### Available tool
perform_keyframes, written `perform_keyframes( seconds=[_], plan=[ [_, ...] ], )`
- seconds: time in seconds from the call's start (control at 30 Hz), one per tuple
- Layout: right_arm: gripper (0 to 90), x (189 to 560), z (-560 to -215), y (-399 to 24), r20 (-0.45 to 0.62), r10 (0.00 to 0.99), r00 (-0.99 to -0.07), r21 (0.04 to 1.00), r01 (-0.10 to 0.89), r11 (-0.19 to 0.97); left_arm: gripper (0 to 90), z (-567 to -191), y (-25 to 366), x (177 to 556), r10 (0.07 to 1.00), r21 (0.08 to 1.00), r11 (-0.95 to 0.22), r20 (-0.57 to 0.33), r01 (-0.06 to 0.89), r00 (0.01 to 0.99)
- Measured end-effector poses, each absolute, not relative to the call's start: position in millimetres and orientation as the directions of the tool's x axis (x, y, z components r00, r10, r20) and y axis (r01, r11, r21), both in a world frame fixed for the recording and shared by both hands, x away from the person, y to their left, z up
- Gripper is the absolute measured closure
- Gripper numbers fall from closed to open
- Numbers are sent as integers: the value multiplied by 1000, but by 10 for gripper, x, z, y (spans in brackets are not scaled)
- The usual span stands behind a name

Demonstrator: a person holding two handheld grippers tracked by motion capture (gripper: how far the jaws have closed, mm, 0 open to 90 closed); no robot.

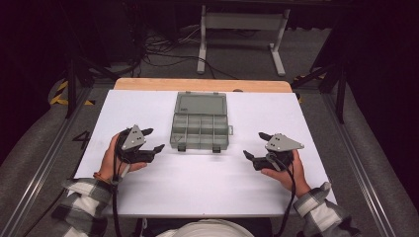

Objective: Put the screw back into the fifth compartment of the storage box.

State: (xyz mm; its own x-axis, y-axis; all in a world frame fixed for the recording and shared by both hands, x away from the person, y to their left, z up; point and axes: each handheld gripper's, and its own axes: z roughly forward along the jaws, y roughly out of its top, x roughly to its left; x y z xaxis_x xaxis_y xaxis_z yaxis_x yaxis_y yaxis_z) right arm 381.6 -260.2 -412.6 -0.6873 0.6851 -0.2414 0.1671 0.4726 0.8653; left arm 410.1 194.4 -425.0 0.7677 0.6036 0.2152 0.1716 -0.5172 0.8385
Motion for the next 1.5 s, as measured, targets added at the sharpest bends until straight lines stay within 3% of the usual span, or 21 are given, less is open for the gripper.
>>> perform_keyframes(
  seconds=[0.17, 0.43, 0.83, 1.5],
  plan=[
    [180, 3890, -4098, -2633, -220, 694, -686, 875, 175, 451, 130, -4269, 1971, 4116, 621, 848, -492, 185, 196, 762],
    [146, 4053, -3983, -2644, -191, 705, -683, 903, 159, 399, 74, -4268, 1957, 4179, 626, 862, -471, 174, 191, 761],
    [154, 4410, -3914, -2581, -196, 770, -607, 898, 205, 389, 82, -4223, 2003, 4356, 666, 864, -453, 165, 218, 728],
    [179, 4847, -3940, -2427, -180, 777, -603, 885, 245, 395, 113, -4200, 2007, 4817, 705, 864, -426, 132, 267, 697]
  ],
)
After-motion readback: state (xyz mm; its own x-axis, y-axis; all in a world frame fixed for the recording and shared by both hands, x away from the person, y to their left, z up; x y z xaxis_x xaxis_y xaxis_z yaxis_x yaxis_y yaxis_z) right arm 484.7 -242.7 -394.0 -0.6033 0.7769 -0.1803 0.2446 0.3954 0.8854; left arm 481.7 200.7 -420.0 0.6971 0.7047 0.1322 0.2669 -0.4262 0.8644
